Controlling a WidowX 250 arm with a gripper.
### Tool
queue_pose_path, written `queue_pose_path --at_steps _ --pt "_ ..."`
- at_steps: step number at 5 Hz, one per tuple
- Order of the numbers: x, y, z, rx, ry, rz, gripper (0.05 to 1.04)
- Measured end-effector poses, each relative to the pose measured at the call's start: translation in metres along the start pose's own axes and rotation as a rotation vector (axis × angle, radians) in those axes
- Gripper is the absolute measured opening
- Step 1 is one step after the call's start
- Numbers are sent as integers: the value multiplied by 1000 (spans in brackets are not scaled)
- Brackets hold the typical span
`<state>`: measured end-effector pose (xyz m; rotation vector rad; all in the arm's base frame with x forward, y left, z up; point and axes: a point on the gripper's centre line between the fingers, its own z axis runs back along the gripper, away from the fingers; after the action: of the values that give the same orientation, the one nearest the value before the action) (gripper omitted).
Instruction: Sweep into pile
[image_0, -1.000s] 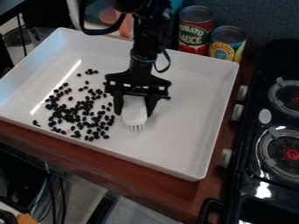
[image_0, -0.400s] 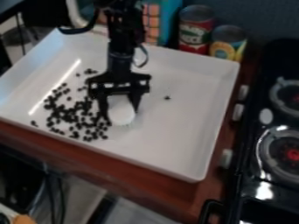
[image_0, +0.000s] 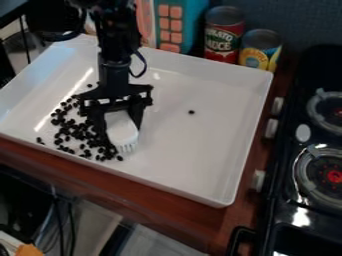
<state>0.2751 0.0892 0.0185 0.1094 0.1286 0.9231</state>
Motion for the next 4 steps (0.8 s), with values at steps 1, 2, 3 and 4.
queue_pose_path --at_steps 1,2,3,4 --pt "-3 6 1 -17 17 42 759" --pt "-4 8 -1 -21 18 55 759" --pt "-7 7 -1 -1 -11 19 759" --pt "-13 -17 7 123 -118 -110 759"
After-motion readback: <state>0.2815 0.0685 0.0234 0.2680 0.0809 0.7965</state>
